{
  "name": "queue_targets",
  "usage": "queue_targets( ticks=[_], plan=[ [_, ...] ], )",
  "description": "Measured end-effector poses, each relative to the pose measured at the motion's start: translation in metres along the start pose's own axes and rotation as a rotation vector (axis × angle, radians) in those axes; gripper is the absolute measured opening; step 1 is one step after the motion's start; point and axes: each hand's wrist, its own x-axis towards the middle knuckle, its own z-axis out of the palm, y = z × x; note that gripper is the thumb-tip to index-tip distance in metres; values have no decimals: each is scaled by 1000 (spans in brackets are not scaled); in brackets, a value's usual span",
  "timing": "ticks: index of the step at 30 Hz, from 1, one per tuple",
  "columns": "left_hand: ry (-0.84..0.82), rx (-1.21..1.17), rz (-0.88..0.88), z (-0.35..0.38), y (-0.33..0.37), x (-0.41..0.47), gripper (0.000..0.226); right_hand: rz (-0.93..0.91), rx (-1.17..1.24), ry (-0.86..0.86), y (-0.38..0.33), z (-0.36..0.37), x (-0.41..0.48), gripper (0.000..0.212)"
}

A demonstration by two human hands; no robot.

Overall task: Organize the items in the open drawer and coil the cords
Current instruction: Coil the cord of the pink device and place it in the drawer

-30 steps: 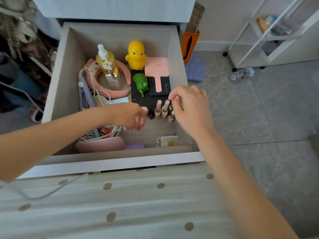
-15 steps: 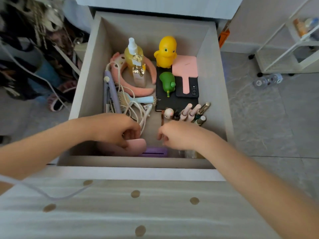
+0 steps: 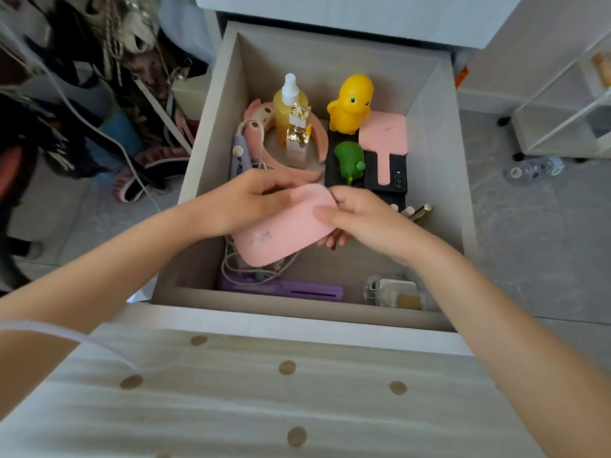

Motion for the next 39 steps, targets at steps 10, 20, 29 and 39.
queue_targets(
  ticks=[10, 20, 29, 39],
  plan=[
    [18, -419, -29, -16, 11, -17, 61, -74, 654, 180, -34, -17, -30, 19],
    [112, -185, -34, 0, 32, -51, 68, -225, 921, 277, -96, -4, -83, 28],
    [454, -245, 117, -16, 95, -81, 27, -282, 895, 355, -125, -4, -150, 17],
    [536, -178, 417, -36, 238, -138, 27, -400, 725, 248, -157, 7, -222, 54]
  ],
)
